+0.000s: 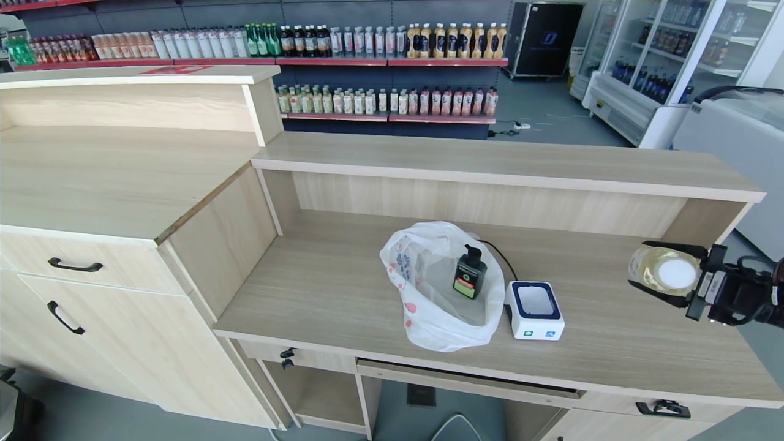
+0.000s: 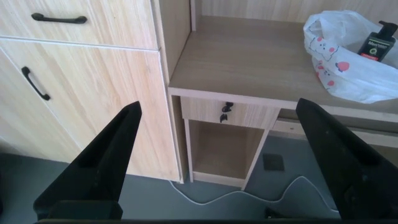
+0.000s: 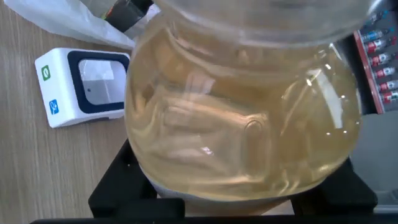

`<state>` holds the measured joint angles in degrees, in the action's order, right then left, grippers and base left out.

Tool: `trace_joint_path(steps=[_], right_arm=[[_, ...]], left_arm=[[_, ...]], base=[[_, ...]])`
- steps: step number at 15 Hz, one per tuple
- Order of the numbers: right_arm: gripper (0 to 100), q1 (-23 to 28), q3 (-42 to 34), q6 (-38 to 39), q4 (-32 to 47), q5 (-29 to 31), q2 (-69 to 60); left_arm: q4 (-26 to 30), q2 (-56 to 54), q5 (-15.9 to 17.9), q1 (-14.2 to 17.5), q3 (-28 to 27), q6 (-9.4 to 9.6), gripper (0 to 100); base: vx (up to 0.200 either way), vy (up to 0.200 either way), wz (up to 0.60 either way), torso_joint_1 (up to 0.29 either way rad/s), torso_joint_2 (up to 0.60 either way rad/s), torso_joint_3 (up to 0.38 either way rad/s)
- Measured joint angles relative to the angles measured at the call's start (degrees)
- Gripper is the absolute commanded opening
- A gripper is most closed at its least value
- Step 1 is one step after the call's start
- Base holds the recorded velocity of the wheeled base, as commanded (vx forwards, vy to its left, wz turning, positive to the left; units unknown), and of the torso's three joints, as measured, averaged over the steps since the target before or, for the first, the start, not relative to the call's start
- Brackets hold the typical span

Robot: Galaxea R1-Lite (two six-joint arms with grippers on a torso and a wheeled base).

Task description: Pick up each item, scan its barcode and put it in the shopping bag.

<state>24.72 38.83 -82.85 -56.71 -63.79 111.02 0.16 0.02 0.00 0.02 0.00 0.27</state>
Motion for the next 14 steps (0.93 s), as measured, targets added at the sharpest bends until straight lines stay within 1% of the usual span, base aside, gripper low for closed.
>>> trace_joint_path(steps=[2, 7, 14], right_arm=[[0, 0.22, 1.8, -1.6, 0.05, -2.0, 2.66], [0, -0.44, 4.78, -1.78, -0.13, -2.96, 6.9], [0, -4.22, 5.77, -1.78, -0.16, -3.62, 8.8]], left_arm=[[0.0, 0.0, 0.0, 0.02, 0.0, 0.0, 100], [-0.02, 0.0, 0.0, 0.02, 0.0, -0.02, 100], [0.0, 0.0, 0.0, 0.07, 0.0, -0.02, 100]], base=[[0.0, 0.0, 0.0, 0.0, 0.0, 0.0], [0.0, 0.0, 0.0, 0.0, 0.0, 0.0], [0.0, 0.0, 0.0, 0.0, 0.0, 0.0]])
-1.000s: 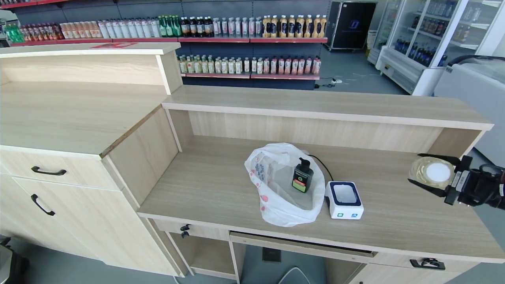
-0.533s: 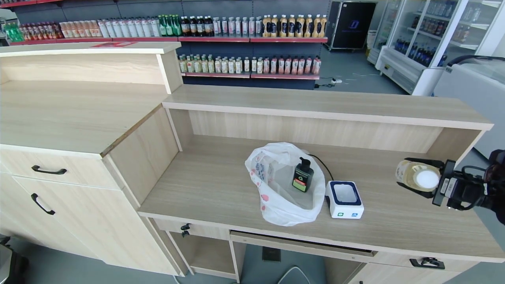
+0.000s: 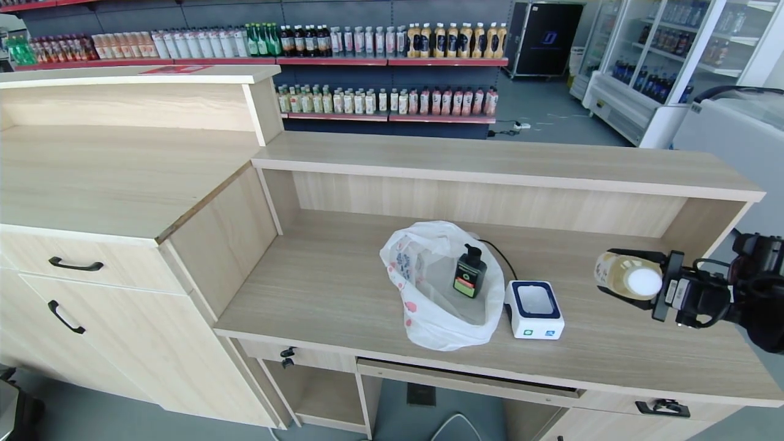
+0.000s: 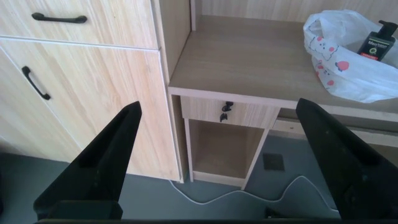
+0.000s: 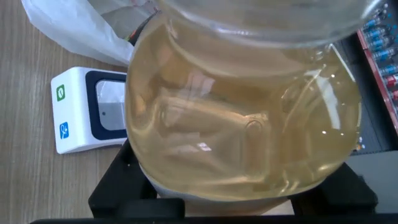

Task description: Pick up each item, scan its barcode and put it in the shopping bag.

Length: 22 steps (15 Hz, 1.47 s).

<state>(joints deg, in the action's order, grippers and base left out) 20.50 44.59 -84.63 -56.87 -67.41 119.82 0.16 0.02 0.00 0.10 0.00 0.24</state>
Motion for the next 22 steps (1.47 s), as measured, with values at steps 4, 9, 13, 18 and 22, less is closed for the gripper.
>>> trace_joint_path(steps=[4, 9, 13, 18, 22], right_arm=[[0, -0.96, 1.18, 0.02, -1.02, 0.02, 1.1], [0, -1.07, 1.46, -0.96, -1.21, 0.04, 2.83], [0, -1.82, 2.43, -1.15, -1.21, 0.04, 4.4], [0, -3.12, 3.54, -0.96, -1.16, 0.04, 5.71], [0, -3.56, 3.94, -0.96, -1.16, 0.04, 6.56]], left_arm=[[-0.02, 0.0, 0.0, -0.05, 0.0, 0.0, 100], [0.0, 0.0, 0.0, -0.02, 0.0, 0.0, 100], [-0.05, 0.0, 0.0, -0.02, 0.0, 0.0, 100], [0.0, 0.0, 0.0, 0.0, 0.0, 0.02, 100], [0.0, 0.0, 0.0, -0.05, 0.0, 0.02, 100]], base=[[0.0, 0.0, 0.0, 0.0, 0.0, 0.0], [0.0, 0.0, 0.0, 0.0, 0.0, 0.0], [0.0, 0.0, 0.0, 0.0, 0.0, 0.0], [0.0, 0.0, 0.0, 0.0, 0.0, 0.0], [0.0, 0.0, 0.0, 0.0, 0.0, 0.0]])
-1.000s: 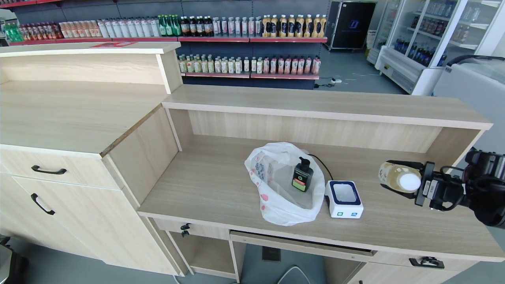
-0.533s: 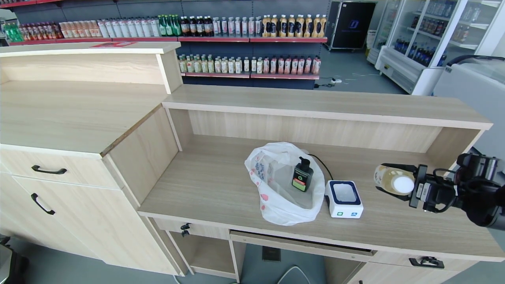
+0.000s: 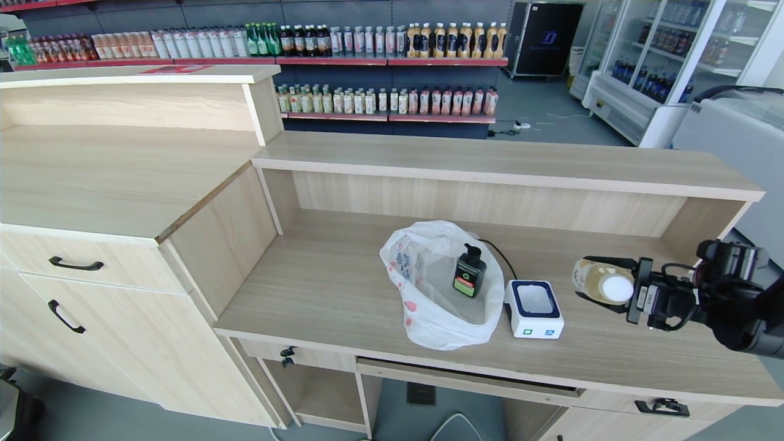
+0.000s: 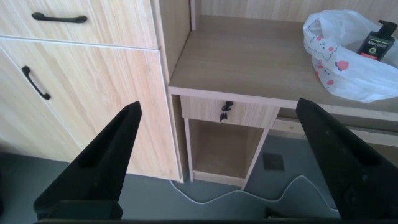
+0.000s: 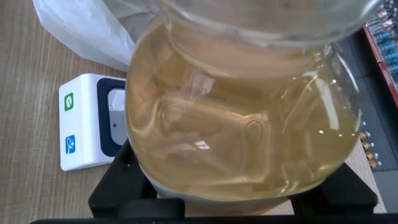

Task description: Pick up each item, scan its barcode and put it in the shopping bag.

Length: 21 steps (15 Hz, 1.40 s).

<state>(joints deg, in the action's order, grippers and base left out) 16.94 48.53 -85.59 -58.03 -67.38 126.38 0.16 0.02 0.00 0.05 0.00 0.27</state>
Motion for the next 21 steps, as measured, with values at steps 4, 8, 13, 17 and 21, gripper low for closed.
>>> trace_joint_path(steps=[4, 8, 13, 17, 21], right_arm=[[0, -0.79, 0.96, 0.24, 0.02, 0.0, 0.63], [0, -1.66, 1.74, 0.52, 0.04, 0.05, 1.35], [0, -2.65, 2.57, 0.72, 0.04, 0.07, 2.06], [0, -2.71, 2.84, 1.15, 0.04, 0.07, 2.26], [0, 1.35, 1.85, 16.62, 5.07, 0.35, -3.15]], left_arm=[[-0.02, 0.0, 0.0, 0.02, 0.0, 0.0, 100], [-0.02, 0.0, 0.0, 0.02, 0.0, 0.0, 100], [-0.02, 0.0, 0.0, 0.05, 0.0, 0.0, 100], [-0.02, 0.0, 0.0, 0.0, 0.0, 0.0, 100], [0.0, 0.0, 0.0, 0.0, 0.0, -0.02, 100]], base=[[0.0, 0.0, 0.0, 0.0, 0.0, 0.0], [0.0, 0.0, 0.0, 0.0, 0.0, 0.0], [0.0, 0.0, 0.0, 0.0, 0.0, 0.0], [0.0, 0.0, 0.0, 0.0, 0.0, 0.0], [0.0, 0.0, 0.0, 0.0, 0.0, 0.0]])
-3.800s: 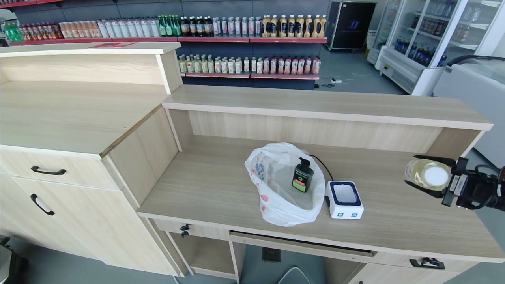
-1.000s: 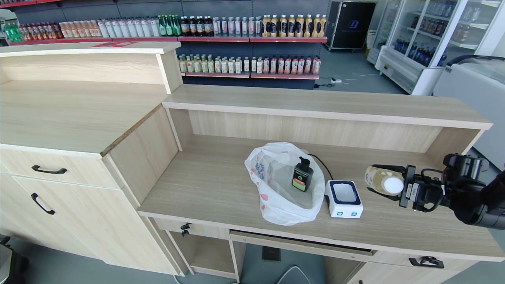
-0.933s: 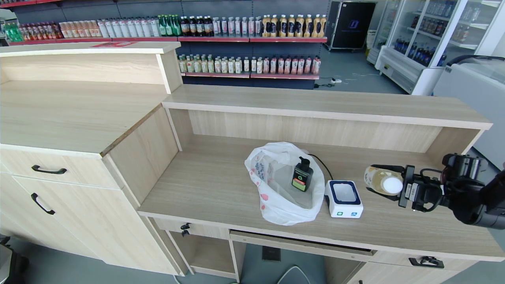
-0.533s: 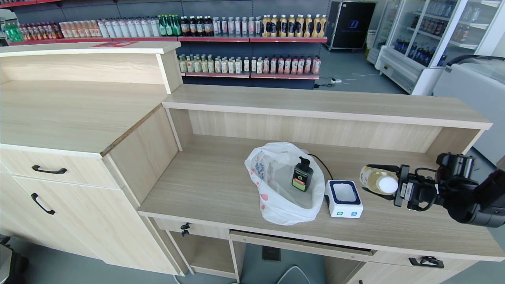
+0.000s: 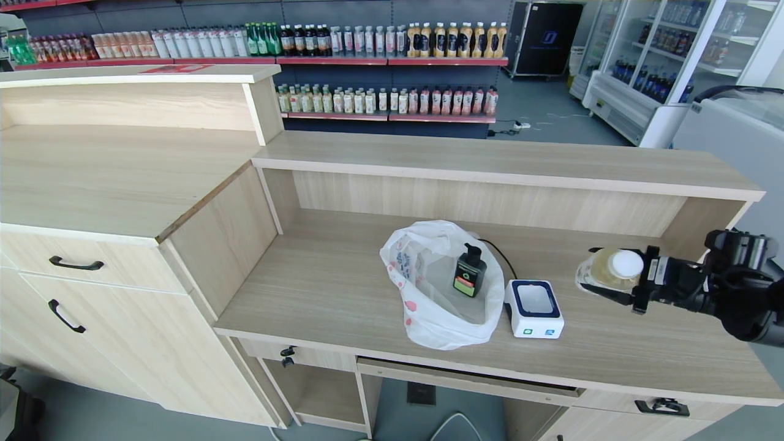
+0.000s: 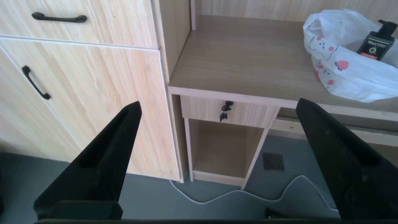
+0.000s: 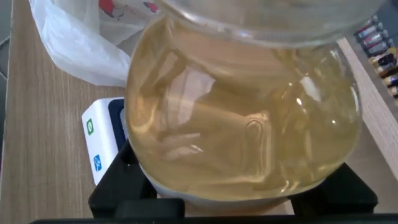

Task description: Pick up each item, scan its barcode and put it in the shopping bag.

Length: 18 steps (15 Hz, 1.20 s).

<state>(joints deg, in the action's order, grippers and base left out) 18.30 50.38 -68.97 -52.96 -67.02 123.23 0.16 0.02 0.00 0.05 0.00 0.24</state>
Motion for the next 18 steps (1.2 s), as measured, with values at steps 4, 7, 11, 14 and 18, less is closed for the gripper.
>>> trace_joint_path(steps=[4, 7, 11, 14, 18], right_arm=[[0, 7.61, 0.99, 15.34, 17.38, 1.26, -12.29], [0, 11.43, 1.6, 20.26, 28.42, 1.41, -19.49], [0, 12.51, 1.73, 27.12, 28.95, 1.8, -22.55], [0, 11.11, 1.82, 36.46, 28.93, 8.78, -24.37], [0, 3.28, 3.15, 50.12, 25.28, 24.42, -25.66]], left_arm=[[0.0, 0.0, 0.0, 0.0, 0.0, 0.02, 100], [-0.02, 0.0, 0.0, 0.02, 0.0, 0.02, 100], [-0.02, 0.0, 0.0, 0.02, 0.0, 0.02, 100], [0.0, 0.0, 0.0, 0.05, 0.0, 0.02, 100], [-0.02, 0.0, 0.0, 0.0, 0.0, 0.0, 100]], base=[[0.0, 0.0, 0.0, 0.0, 0.0, 0.0], [0.0, 0.0, 0.0, 0.0, 0.0, 0.0], [0.0, 0.0, 0.0, 0.0, 0.0, 0.0], [0.0, 0.0, 0.0, 0.0, 0.0, 0.0], [0.0, 0.0, 0.0, 0.0, 0.0, 0.0]])
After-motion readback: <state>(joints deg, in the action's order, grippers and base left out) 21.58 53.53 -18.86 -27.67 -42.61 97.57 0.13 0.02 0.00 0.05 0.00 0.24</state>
